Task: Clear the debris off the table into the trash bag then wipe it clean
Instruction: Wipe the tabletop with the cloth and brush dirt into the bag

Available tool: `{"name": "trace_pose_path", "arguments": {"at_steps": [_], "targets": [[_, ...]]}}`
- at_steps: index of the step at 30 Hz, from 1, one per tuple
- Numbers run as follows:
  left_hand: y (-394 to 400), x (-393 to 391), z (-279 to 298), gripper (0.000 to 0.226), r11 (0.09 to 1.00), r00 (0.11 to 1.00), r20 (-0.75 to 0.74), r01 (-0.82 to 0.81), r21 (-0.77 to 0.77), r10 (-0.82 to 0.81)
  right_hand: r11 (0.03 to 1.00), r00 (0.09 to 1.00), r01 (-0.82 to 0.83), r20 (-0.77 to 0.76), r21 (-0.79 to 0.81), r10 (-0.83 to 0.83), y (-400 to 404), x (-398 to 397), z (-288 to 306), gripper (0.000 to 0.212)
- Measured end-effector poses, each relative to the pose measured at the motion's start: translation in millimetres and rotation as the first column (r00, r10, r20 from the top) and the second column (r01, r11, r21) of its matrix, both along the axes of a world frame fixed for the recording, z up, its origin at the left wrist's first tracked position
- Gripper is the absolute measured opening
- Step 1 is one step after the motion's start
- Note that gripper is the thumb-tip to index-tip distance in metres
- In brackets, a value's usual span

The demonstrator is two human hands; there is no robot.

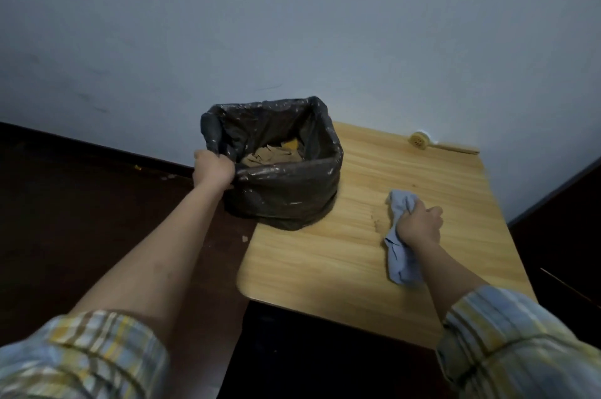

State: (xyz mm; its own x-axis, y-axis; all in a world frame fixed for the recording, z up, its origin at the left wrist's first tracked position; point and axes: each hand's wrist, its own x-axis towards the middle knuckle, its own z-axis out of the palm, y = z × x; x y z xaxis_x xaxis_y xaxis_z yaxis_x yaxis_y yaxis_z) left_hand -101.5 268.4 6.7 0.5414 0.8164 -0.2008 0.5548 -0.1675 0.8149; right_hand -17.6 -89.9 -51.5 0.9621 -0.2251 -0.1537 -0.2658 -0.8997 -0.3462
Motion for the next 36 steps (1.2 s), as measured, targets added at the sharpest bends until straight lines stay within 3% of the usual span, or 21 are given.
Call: {"name": "trace_pose_path", "arguments": {"at_steps": [4,10,19,22,25,27,29,32,34,36], "targets": [[23,-7,-1,0.036,0.992,0.993,-0.042,-0.105,0.066,0.108,0.982,0.982,0.187,-0.008,0.014,-0.187,8,-2,-18,0.043],[56,-15,-38,0.043,0.939,0.943,-0.047,-0.332,-0.090,0.329,0.960,0.960,0.271,-0.055,-0.065,-0.275,22,0,-45,0.048],[75,-4,-91,0.047,0.880,0.880,-0.151,-0.466,-0.091,0.450,0.998,0.996,-0.063,0.056,-0.016,0.064,126,24,-51,0.047],[70,1,-105,0.049,0.883,0.880,-0.186,-0.459,-0.100,0.437,0.959,0.955,-0.282,0.093,-0.004,0.281,148,27,-54,0.049],[66,5,-120,0.052,0.886,0.884,-0.214,-0.447,-0.123,0.416,0.900,0.907,-0.405,0.197,0.161,0.373,135,40,-51,0.048],[66,9,-132,0.053,0.886,0.882,-0.234,-0.446,-0.129,0.410,0.926,0.914,-0.321,0.319,0.198,0.249,111,58,-45,0.048],[68,12,-143,0.053,0.883,0.872,-0.264,-0.454,-0.118,0.412,0.977,0.937,-0.135,0.343,0.163,0.072,81,77,-43,0.050],[68,13,-159,0.053,0.889,0.872,-0.298,-0.439,-0.128,0.388,0.993,0.973,0.106,0.200,0.042,-0.112,52,95,-46,0.050],[67,13,-170,0.051,0.903,0.875,-0.324,-0.415,-0.116,0.360,0.991,0.990,0.129,0.063,-0.036,-0.127,51,105,-52,0.048],[66,14,-182,0.047,0.925,0.878,-0.354,-0.372,-0.082,0.322,0.995,0.998,0.056,0.025,-0.080,-0.054,63,118,-59,0.048]]}}
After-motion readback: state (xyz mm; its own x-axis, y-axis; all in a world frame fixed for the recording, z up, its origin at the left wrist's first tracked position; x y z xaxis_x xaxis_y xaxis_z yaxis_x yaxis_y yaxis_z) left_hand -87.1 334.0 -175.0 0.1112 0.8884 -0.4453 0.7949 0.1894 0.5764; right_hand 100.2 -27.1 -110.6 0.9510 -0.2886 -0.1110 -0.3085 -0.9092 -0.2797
